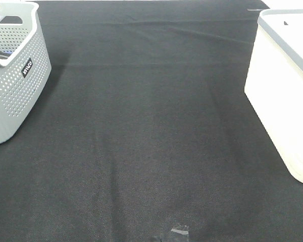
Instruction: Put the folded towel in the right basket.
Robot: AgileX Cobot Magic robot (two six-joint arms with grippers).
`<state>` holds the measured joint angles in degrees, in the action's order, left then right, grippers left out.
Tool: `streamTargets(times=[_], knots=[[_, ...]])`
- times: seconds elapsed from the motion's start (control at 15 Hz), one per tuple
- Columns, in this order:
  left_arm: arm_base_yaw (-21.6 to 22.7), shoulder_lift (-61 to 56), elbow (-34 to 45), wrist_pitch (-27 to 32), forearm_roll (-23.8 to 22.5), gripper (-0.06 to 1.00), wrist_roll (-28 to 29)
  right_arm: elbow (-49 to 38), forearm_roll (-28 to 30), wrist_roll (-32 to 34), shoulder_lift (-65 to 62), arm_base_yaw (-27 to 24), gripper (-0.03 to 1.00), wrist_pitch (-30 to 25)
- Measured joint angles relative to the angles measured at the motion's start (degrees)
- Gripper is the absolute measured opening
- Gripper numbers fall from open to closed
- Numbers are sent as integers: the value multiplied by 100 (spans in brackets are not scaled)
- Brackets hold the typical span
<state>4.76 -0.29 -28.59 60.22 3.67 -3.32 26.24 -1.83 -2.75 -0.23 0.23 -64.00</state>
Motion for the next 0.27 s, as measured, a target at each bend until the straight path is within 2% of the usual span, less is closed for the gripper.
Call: streamTargets(times=[0.27], knots=[[0,0,0,0,0,99,0,0,0,6,0,0,95,0]])
